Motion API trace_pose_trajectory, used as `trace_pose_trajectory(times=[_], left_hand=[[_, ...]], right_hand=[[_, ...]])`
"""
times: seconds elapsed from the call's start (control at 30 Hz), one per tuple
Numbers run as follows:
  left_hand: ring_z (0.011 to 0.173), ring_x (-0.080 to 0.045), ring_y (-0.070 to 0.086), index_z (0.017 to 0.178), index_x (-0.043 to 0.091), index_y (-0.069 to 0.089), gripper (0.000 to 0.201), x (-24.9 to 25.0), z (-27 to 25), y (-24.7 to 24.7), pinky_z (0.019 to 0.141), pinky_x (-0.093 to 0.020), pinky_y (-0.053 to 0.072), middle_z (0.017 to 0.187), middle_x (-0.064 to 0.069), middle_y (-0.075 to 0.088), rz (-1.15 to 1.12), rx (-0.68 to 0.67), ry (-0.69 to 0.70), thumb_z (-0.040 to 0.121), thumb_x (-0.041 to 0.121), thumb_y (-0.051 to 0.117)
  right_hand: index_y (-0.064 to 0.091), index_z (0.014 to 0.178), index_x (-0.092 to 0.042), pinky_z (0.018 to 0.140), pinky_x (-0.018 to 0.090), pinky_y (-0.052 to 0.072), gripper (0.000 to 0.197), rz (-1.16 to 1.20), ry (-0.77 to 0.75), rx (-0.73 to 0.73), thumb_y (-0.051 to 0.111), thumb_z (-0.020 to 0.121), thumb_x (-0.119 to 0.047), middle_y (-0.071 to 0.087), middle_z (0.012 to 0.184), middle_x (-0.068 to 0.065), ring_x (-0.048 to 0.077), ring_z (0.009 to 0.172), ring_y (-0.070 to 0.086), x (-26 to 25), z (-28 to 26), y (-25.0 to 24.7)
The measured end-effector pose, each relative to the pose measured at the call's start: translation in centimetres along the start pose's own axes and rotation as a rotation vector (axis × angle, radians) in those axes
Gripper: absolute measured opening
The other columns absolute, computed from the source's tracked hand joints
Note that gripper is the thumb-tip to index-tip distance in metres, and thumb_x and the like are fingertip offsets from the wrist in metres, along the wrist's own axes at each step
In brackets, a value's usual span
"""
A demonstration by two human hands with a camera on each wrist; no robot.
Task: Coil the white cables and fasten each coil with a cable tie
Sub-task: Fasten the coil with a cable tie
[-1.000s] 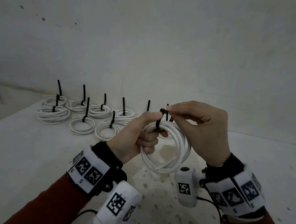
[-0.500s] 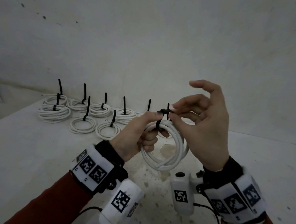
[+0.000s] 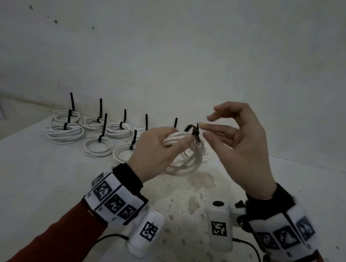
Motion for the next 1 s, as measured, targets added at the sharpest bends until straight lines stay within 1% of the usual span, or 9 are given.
trace_pose_trajectory(times=[0.1, 0.23, 0.3, 0.4, 0.5, 0.63, 0.8, 0.87, 1.0], left_hand=[[0.050, -0.006, 0.051, 0.065, 0.019, 0.057, 0.038, 0.5, 0.2, -2.0, 0.047, -0.012, 0.031, 0.049, 0.012, 0.050, 0.290, 0.148, 0.239, 0.080, 0.054, 0.056], [0.047, -0.006, 0.048, 0.072, 0.024, 0.060, 0.026, 0.8, 0.4, -3.0, 0.044, -0.013, 0.032, 0.050, 0.013, 0.050, 0.300, 0.207, 0.334, 0.080, 0.049, 0.062], [0.052, -0.009, 0.053, 0.074, 0.017, 0.066, 0.031, 0.9, 0.4, -2.9, 0.045, -0.014, 0.035, 0.052, 0.010, 0.054, 0.318, 0.205, 0.362, 0.080, 0.048, 0.062], [0.050, 0.000, 0.052, 0.076, 0.016, 0.068, 0.030, 1.2, 0.3, -2.7, 0.046, -0.008, 0.033, 0.055, 0.017, 0.052, 0.341, 0.200, 0.394, 0.080, 0.046, 0.063], [0.052, -0.005, 0.054, 0.076, 0.018, 0.068, 0.026, 1.2, 0.2, -2.6, 0.045, -0.011, 0.034, 0.054, 0.018, 0.052, 0.320, 0.211, 0.378, 0.079, 0.044, 0.064], [0.048, 0.006, 0.049, 0.071, 0.027, 0.061, 0.017, 1.2, 0.0, -2.4, 0.048, -0.004, 0.028, 0.049, 0.023, 0.047, 0.261, 0.210, 0.323, 0.078, 0.042, 0.063], [0.044, -0.003, 0.045, 0.058, 0.039, 0.050, 0.023, 0.2, 0.3, -2.1, 0.045, -0.008, 0.027, 0.043, 0.015, 0.046, 0.250, 0.206, 0.234, 0.079, 0.047, 0.056], [0.044, -0.004, 0.045, 0.056, 0.035, 0.052, 0.026, -0.3, 0.6, -2.5, 0.045, -0.010, 0.028, 0.043, 0.012, 0.045, 0.235, 0.223, 0.193, 0.078, 0.048, 0.053], [0.042, -0.006, 0.031, 0.054, 0.007, 0.055, 0.046, -1.2, 1.3, -3.5, 0.044, -0.016, 0.024, 0.042, 0.007, 0.034, 0.173, 0.253, 0.116, 0.075, 0.048, 0.053]], right_hand=[[0.067, 0.086, -0.014, 0.061, 0.033, 0.054, 0.003, -0.015, 0.249, -0.017, 0.066, 0.089, -0.016, 0.068, 0.081, 0.001, 0.013, 0.067, 0.062, 0.5, 0.1, -0.3], [0.074, 0.076, -0.009, 0.050, 0.022, 0.036, 0.033, 0.084, 0.451, -0.192, 0.060, 0.086, -0.038, 0.064, 0.064, -0.003, 0.013, 0.053, 0.046, 0.7, -0.6, 1.1], [0.074, 0.077, -0.008, 0.050, 0.023, 0.033, 0.033, 0.150, 0.468, -0.224, 0.062, 0.082, -0.039, 0.062, 0.063, -0.003, 0.013, 0.051, 0.041, 0.8, -0.8, 1.5], [0.074, 0.075, -0.011, 0.049, 0.024, 0.029, 0.022, 0.234, 0.500, -0.238, 0.064, 0.083, -0.029, 0.056, 0.060, -0.001, 0.011, 0.048, 0.036, 1.3, -1.0, 2.0], [0.072, 0.075, -0.008, 0.048, 0.022, 0.028, 0.021, 0.323, 0.530, -0.248, 0.066, 0.076, -0.028, 0.051, 0.059, -0.001, 0.010, 0.047, 0.032, 1.5, -1.2, 2.5], [0.071, 0.075, -0.008, 0.048, 0.020, 0.029, 0.020, 0.354, 0.515, -0.254, 0.066, 0.074, -0.027, 0.051, 0.060, 0.001, 0.010, 0.047, 0.032, 1.4, -1.2, 2.7], [0.067, 0.082, 0.004, 0.049, 0.019, 0.033, 0.025, 0.319, 0.467, -0.274, 0.064, 0.079, -0.020, 0.053, 0.059, 0.000, 0.008, 0.047, 0.038, 1.1, -1.3, 2.7], [0.068, 0.079, 0.000, 0.050, 0.018, 0.035, 0.015, 0.285, 0.447, -0.290, 0.064, 0.085, -0.013, 0.056, 0.059, -0.001, 0.009, 0.049, 0.041, 0.8, -1.5, 3.0], [0.071, 0.074, -0.013, 0.054, 0.021, 0.037, 0.015, 0.194, 0.374, -0.324, 0.065, 0.088, -0.013, 0.058, 0.059, -0.003, 0.013, 0.055, 0.045, 0.2, -2.2, 4.0]])
Point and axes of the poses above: each hand's wrist, its own z-axis towards the middle knuckle, its own y-axis out of the palm, x = y × z, the point moved 4 cm from there along z, towards the middle knuckle
